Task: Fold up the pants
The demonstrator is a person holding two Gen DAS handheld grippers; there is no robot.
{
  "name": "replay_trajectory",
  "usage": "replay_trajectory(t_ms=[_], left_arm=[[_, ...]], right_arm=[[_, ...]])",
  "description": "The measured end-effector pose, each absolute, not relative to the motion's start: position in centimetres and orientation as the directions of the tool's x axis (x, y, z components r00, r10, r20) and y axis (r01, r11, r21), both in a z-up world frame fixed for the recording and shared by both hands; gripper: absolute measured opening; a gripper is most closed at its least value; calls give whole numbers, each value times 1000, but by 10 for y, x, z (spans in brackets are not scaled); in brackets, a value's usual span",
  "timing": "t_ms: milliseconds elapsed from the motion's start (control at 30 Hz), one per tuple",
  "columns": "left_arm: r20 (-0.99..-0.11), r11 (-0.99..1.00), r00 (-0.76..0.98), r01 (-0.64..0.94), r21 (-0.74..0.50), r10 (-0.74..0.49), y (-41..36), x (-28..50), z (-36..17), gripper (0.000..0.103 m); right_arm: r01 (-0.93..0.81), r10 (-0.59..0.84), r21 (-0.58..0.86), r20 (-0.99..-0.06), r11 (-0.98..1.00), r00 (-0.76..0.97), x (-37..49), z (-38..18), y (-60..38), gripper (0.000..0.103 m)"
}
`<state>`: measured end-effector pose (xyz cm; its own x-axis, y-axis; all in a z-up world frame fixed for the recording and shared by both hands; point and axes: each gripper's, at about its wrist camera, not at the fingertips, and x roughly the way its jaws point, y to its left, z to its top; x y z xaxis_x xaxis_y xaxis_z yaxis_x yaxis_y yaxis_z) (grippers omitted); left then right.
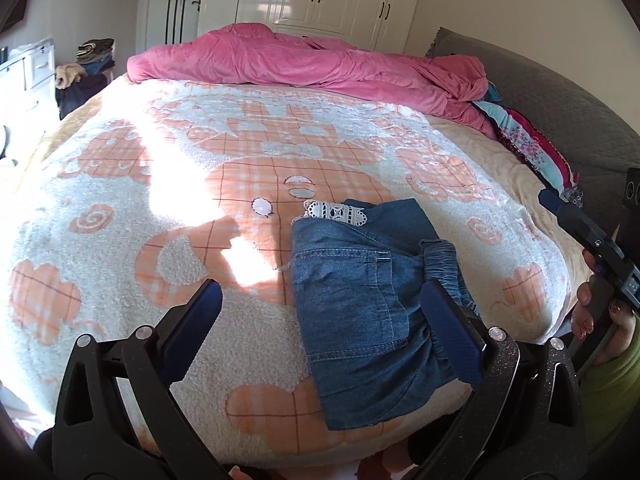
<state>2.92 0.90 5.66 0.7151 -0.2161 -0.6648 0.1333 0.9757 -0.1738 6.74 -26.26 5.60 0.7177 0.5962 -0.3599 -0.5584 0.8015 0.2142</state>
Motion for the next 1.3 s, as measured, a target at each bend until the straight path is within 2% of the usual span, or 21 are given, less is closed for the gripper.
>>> replay_trajectory(t_ms=[567, 1000, 1200, 1300], left_arm=[[-709, 969, 663, 118, -217, -240, 10, 41, 31, 93], [-736, 943, 603, 93, -318, -308, 16, 54, -1, 93], [-738, 926, 574, 106, -363, -355, 11, 60, -14, 93], [-744, 923, 561, 110, -368, -364, 7, 62, -19, 93]], right_arm=[[-490, 545, 249, -496, 835, 677, 87, 32, -260, 94], [-419, 483, 271, -665, 867, 569, 109, -7, -253, 93], [-407, 486, 298, -708, 863, 512, 113, -21, -248, 83], [-409, 493, 313, -729, 857, 474, 118, -30, -244, 74]])
